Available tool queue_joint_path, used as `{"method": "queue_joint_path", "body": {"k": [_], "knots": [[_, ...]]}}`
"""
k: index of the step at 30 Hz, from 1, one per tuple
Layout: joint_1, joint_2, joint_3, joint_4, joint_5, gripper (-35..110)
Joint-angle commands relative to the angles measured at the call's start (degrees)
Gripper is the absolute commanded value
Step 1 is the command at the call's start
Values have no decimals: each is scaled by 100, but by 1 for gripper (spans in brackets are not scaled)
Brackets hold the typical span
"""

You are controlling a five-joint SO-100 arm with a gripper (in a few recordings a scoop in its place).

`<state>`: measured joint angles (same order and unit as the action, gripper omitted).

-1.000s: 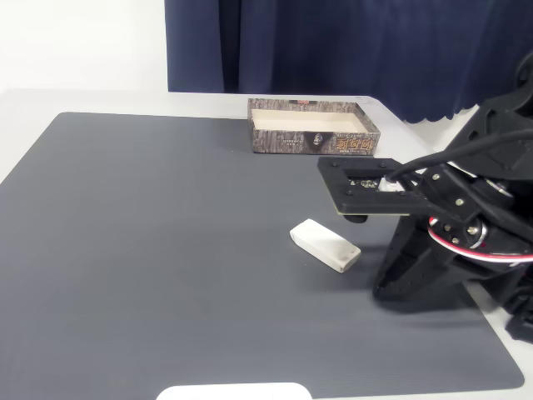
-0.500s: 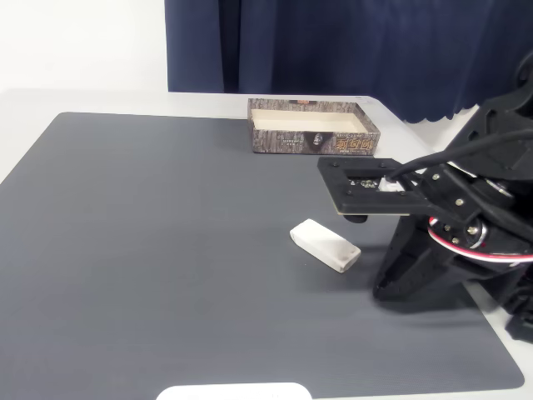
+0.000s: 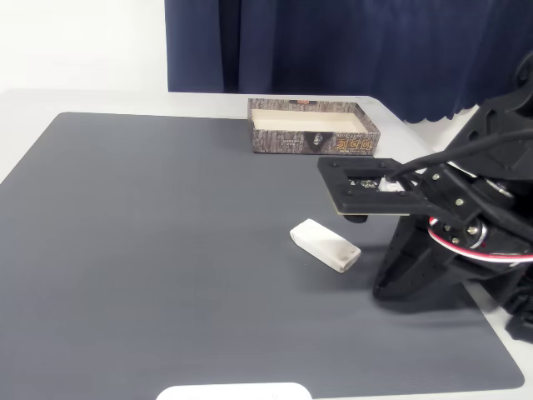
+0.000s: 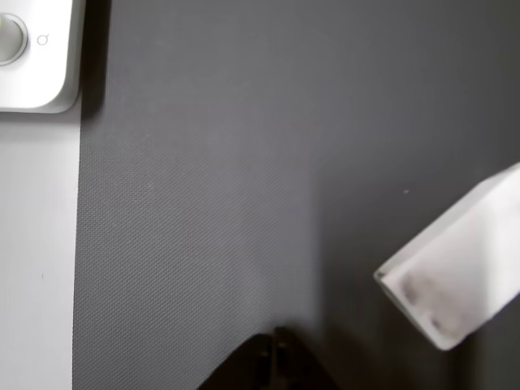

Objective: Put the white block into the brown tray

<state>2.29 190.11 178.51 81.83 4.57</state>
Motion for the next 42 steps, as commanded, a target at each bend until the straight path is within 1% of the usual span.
{"method": "queue_joint_path", "body": {"k": [1, 13, 18, 22, 28, 35, 42], "knots": [[-53, -26, -9, 387, 176, 0], [-9, -26, -9, 387, 202, 0], [-97, -105, -149, 202, 527, 0], [0, -993, -817, -290, 123, 0], [422, -2496, -2127, -325, -571, 0], [914, -3428, -2786, -457, -826, 0], [1459, -3876, -3076, -580, -949, 0]]}}
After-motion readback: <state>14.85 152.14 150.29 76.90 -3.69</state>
